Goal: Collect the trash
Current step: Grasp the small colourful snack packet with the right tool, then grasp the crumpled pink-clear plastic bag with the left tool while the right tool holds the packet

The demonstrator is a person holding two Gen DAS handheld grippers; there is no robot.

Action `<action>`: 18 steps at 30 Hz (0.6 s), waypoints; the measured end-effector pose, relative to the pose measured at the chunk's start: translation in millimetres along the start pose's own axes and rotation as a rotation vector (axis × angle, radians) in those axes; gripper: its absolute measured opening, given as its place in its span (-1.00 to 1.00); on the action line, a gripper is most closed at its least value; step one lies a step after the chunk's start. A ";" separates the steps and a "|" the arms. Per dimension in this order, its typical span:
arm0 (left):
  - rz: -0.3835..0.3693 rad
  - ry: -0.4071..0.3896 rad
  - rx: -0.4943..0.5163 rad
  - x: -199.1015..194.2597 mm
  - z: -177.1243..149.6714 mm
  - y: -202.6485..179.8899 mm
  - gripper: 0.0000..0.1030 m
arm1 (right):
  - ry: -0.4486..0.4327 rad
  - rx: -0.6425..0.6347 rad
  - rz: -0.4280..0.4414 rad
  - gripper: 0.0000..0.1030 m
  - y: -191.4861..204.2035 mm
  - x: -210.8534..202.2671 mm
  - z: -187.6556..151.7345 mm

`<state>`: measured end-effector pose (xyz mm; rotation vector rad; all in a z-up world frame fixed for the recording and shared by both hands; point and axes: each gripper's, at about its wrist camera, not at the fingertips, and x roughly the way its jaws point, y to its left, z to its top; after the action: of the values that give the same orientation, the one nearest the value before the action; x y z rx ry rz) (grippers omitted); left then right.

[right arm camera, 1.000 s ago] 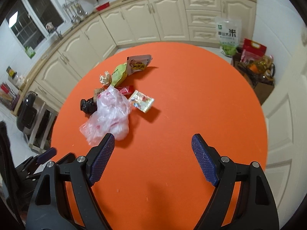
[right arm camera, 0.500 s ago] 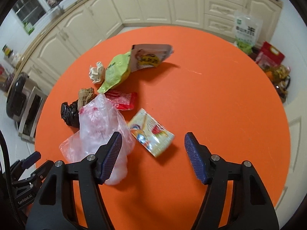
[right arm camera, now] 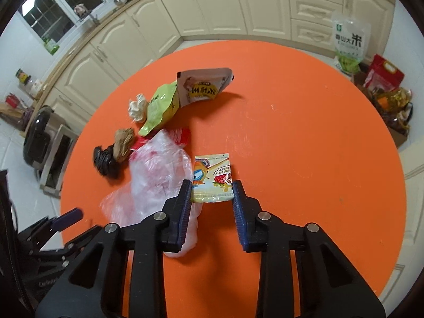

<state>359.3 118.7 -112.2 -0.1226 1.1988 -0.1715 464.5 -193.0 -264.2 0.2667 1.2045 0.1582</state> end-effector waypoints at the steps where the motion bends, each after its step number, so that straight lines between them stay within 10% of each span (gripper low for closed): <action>1: 0.000 0.000 -0.001 -0.8 0.2 -2.1 0.35 | -0.005 -0.005 0.001 -0.45 -2.8 -4.9 -4.8; 18: -0.015 0.042 0.115 15.4 -5.7 -65.8 0.36 | -0.034 -0.025 -0.166 -0.04 -56.0 -46.3 -63.6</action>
<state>354.9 51.2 -116.1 -0.0279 1.2269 -0.2570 387.5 -251.1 -259.8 0.1464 1.1843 0.0240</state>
